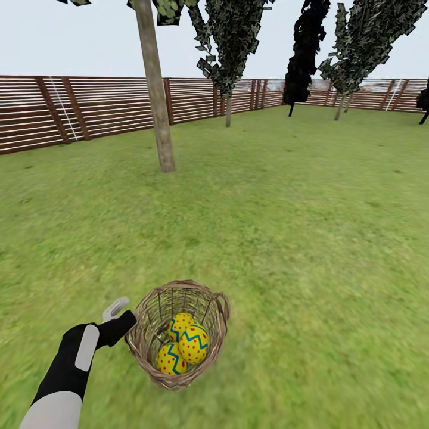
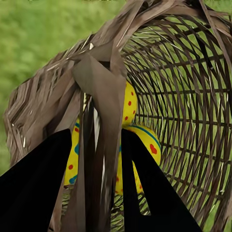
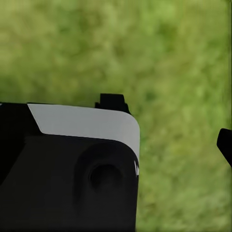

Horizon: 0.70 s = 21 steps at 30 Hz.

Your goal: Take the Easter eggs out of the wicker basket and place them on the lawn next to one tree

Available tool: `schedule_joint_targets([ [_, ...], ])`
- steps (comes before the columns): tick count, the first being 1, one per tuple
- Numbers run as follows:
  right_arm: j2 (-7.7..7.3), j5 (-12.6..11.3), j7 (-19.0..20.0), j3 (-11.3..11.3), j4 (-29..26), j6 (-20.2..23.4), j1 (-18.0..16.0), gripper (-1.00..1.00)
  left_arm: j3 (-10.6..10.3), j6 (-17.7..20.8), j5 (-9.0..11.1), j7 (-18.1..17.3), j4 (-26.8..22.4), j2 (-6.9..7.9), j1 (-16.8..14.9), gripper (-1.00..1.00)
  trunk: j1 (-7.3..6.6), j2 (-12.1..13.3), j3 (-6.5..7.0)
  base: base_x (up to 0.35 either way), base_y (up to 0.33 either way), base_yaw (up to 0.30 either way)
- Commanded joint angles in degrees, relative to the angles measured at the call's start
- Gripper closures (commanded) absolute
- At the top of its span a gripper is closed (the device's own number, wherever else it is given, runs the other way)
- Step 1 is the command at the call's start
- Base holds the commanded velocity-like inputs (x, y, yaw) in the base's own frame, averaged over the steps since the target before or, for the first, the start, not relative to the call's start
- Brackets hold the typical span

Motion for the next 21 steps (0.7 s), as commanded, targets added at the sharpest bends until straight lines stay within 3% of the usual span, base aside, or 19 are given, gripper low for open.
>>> schedule_joint_targets([
  [1, 0.01, 0.4, -0.3, 0.0, 0.1, -0.1, 0.0, -1.0, 0.3, 0.3, 0.3, -0.5, 0.0, -0.07, -0.1, 1.0, -0.21, 0.4, 0.14, 0.17, 0.0, 0.0],
  [10, 0.32, 0.7, -0.1, 0.0, 0.1, -0.1, 0.0, -1.0, 0.3, 0.3, 0.4, -0.5, -0.1, -0.16, -0.1, 1.0, -2.19, 4.0, 1.76, 0.172, 0.0, 0.006],
  [21, 0.35, 0.6, -0.1, 0.0, 0.2, -0.2, 0.0, -1.0, 0.3, 0.3, 0.3, -0.5, -0.2, -0.08, -0.1, 1.0, -4.6, 8.4, 3.73, 0.172, 0.0, 0.279],
])
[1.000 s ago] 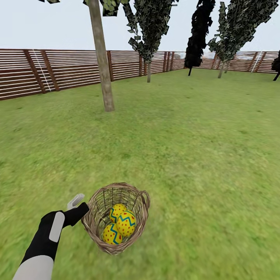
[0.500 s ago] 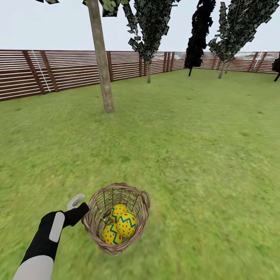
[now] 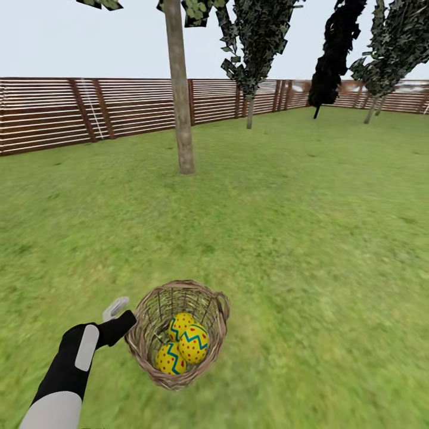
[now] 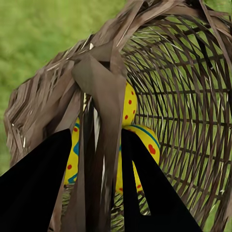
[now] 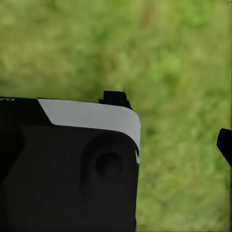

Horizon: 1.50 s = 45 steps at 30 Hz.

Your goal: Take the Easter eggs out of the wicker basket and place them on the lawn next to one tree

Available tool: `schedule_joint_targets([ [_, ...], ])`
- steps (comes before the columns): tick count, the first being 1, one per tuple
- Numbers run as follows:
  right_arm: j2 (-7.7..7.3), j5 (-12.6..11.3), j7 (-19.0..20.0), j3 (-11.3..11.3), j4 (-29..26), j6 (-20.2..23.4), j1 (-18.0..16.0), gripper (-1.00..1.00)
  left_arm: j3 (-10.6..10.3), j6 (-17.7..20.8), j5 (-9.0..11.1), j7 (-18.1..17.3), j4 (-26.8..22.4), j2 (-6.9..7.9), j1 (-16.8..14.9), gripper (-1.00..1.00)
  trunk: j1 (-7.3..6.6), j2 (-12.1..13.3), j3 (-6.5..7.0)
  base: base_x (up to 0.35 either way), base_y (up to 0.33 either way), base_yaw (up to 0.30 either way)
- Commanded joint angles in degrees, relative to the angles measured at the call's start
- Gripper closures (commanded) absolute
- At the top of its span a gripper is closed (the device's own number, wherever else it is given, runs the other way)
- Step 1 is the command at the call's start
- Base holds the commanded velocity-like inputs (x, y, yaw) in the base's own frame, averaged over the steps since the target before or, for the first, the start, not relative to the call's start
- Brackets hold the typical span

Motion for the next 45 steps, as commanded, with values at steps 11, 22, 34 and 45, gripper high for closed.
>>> schedule_joint_targets([
  [11, -0.28, 0.2, -0.4, 0.0, 0.1, -0.1, 0.0, -1.0, 0.3, 0.3, 0.4, -0.5, 0.2, 1.13, -0.1, 1.0, -2.4, 4.4, 1.93, 0.172, 0.0, 0.149],
  [22, -0.32, 0.3, -0.4, 0.0, 0.1, -0.1, 0.0, -1.0, 0.3, 0.3, 0.4, -0.5, 0.2, 1.51, -0.1, 1.0, -4.82, 8.8, 3.91, 0.172, 0.0, 0.0],
  [34, -0.32, 0.3, -0.4, 0.0, 0.1, -0.1, 0.0, -1.0, 0.3, 0.3, 0.4, -0.5, 0.3, 1.64, -0.1, 1.0, -7.46, 13.6, 6.06, 0.172, 0.0, 0.0],
  [45, -0.32, 0.3, -0.4, 0.0, 0.1, -0.1, 0.0, -1.0, 0.3, 0.3, 0.4, -0.5, 0.2, 1.67, -0.1, 1.0, -9.87, 18.0, 8.04, 0.172, 0.0, 0.0],
])
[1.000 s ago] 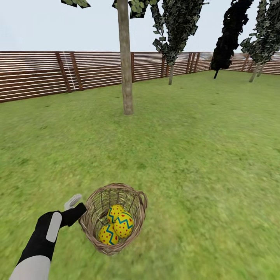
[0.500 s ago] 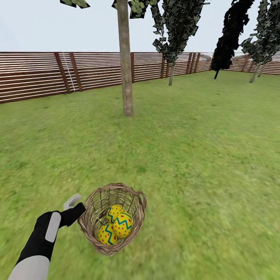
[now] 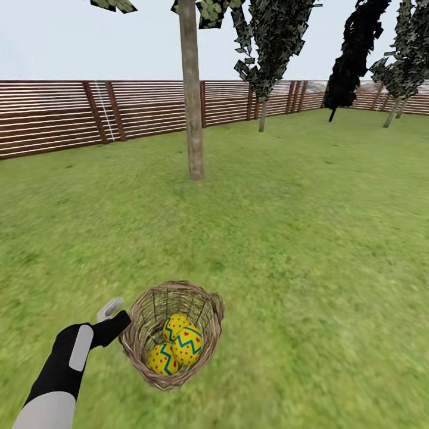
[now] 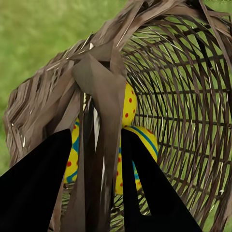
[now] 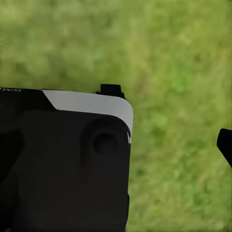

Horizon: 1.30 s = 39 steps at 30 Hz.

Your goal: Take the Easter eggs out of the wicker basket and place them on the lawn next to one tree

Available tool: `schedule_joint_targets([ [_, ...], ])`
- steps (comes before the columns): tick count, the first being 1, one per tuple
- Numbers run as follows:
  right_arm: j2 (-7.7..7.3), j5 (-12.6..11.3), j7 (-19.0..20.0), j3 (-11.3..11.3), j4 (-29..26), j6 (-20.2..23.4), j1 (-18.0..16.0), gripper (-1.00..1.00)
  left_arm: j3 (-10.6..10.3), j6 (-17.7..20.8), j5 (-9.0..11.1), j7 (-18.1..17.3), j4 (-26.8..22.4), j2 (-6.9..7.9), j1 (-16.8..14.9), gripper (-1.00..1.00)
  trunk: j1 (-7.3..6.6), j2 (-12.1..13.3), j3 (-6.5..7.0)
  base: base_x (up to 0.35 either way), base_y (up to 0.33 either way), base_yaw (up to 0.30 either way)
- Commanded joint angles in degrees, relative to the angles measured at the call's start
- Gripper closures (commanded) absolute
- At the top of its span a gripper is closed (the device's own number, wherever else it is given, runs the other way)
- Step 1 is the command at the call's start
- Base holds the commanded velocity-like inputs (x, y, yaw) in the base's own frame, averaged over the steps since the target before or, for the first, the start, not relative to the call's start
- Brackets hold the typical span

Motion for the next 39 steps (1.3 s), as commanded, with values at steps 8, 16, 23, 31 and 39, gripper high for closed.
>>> schedule_joint_targets([
  [8, 0.02, 0.4, -0.3, 0.0, 0.1, -0.1, 0.0, -1.0, 0.2, 0.3, 0.3, -0.5, 0.1, -0.11, -0.1, 1.0, -1.74, 3.2, 1.39, 0.172, 0.0, 0.0],
  [16, 0.02, 0.4, -0.3, 0.0, 0.1, -0.1, 0.0, -1.0, 0.1, 0.3, 0.3, -0.5, 0.1, -0.11, -0.1, 1.0, -3.5, 6.4, 2.82, 0.19, 0.0, 0.0],
  [23, 0.02, 0.4, -0.3, 0.0, 0.1, -0.1, 0.0, -1.0, 0.1, 0.3, 0.2, -0.4, 0.2, -0.2, -0.1, 1.0, -5.04, 9.2, 4.08, 0.213, 0.0, 0.0],
  [31, 0.14, 0.3, -0.4, -0.1, 1.3, 0.0, 0.0, -1.0, 0.1, 0.3, 0.2, -0.4, 0.1, -0.2, -0.1, 1.0, -6.79, 12.4, 5.52, 0.215, 0.0, 0.0],
  [39, 0.06, 0.4, -0.5, -0.1, 1.7, -0.1, 0.0, -1.0, 0.0, 0.3, 0.2, -0.4, 0.1, -0.21, -0.1, 1.0, -8.55, 15.6, 6.95, 0.215, 0.0, 0.0],
])
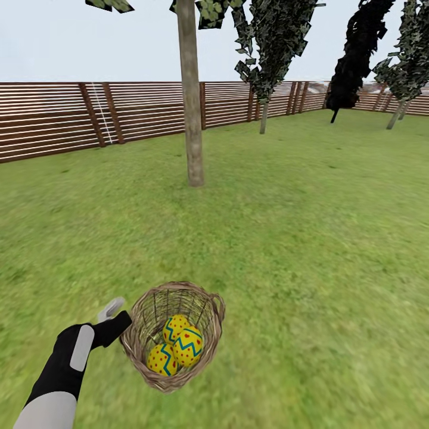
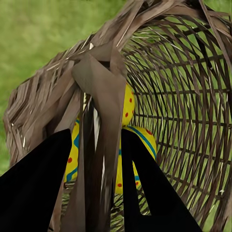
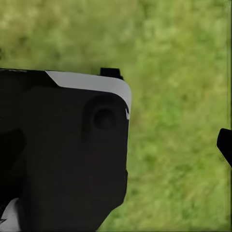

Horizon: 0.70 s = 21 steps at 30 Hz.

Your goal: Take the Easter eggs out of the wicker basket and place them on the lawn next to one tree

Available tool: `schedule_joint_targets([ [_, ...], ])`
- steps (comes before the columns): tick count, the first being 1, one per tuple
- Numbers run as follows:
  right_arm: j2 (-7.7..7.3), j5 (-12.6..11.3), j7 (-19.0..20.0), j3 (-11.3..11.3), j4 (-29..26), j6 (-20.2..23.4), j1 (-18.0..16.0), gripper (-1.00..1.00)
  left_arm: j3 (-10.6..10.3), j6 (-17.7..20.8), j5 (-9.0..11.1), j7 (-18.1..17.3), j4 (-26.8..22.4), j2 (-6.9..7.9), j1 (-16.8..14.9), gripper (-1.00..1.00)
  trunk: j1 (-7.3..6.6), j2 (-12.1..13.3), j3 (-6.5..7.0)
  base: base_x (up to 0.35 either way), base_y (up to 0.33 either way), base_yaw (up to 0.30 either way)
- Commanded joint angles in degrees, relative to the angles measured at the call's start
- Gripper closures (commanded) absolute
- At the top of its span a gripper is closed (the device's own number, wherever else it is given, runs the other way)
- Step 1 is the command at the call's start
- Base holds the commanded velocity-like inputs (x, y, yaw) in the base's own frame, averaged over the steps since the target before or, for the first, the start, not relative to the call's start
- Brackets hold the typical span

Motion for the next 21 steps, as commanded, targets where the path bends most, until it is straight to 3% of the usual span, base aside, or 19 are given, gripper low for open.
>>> schedule_joint_targets([
  [1, 0.25, 0.5, -0.3, 0.0, 0.2, -0.3, -0.1, -1.0, 0.2, 0.3, 0.4, -0.5, -0.1, -0.04, -0.1, 1.0, -0.19, 0.3, 0.11, 0.215, 0.0, 0.0],
  [4, 0.37, 0.3, -0.2, 0.0, 0.2, -0.4, -0.1, -1.0, 0.1, 0.3, 0.4, -0.5, 0.0, -0.08, -0.1, 1.0, -0.85, 1.5, 0.65, 0.215, 0.0, 0.0],
  [7, 0.56, 0.4, -0.2, 0.0, 0.2, -0.4, -0.1, -1.0, 0.3, 0.3, 0.4, -0.5, -0.2, 1.06, -0.1, 1.0, -1.5, 2.8, 1.19, 0.215, 0.0, 0.0],
  [10, 0.5, 0.5, -0.1, -0.1, -0.4, -0.4, -0.1, -1.0, 2.6, 0.3, 0.5, -0.5, -0.1, 1.3, -0.1, 1.0, -2.16, 4.0, 1.73, 0.215, 0.0, 0.0],
  [21, 0.5, 0.6, -0.1, -0.1, -0.4, -0.6, -0.1, -1.0, 2.7, 0.3, 0.5, -0.5, 0.0, 1.3, -0.1, 1.0, -4.58, 8.4, 4.22, 0.217, 0.0, 0.038],
])
